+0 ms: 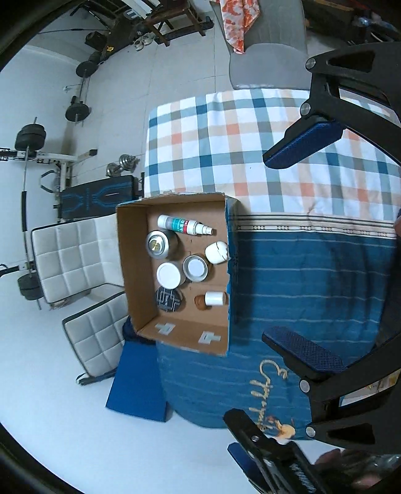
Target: Organize rigid objects
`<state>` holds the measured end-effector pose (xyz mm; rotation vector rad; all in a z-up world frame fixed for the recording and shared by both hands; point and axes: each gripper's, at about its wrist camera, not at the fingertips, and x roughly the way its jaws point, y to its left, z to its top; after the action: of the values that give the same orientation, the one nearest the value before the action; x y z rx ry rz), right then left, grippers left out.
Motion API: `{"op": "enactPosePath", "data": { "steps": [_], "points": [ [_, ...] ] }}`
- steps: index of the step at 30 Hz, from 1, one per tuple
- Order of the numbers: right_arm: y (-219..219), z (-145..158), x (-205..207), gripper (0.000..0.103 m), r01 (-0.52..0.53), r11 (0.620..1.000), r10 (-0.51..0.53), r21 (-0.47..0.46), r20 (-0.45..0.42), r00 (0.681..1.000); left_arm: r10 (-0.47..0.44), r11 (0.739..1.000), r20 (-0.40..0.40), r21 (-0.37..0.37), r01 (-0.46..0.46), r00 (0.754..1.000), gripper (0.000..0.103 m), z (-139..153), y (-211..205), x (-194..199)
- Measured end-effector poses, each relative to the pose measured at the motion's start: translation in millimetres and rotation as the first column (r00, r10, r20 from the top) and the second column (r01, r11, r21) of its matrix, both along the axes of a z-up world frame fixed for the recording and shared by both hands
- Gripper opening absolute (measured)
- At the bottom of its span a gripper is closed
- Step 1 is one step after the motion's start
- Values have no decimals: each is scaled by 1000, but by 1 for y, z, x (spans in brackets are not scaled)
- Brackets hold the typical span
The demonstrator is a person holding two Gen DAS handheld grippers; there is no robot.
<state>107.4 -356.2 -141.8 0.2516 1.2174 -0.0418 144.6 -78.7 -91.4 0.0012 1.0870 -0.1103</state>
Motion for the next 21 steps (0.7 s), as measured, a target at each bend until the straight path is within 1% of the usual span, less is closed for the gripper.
{"op": "enactPosePath", "data": {
  "steps": [3,8,12,19,21],
  "points": [
    [0,24,-21,103,4,1000,-5,16,39,999,4,1000,19,-4,-4,1000,102,16,4,-15],
    [6,56,-50,103,-4,1000,5,-14,88,996,-9,1000,31,-8,10,999,102,38,6,-36],
    [12,73,-67,103,-27,1000,29,-16,111,993,-25,1000,68,2,25,997,102,56,3,-56],
    [19,105,-90,103,-41,996,53,-73,163,985,-52,999,108,-10,53,993,102,84,2,-81],
    [20,111,-93,103,-40,996,54,-80,175,983,-55,998,125,1,55,991,102,89,0,-84]
  ]
}}
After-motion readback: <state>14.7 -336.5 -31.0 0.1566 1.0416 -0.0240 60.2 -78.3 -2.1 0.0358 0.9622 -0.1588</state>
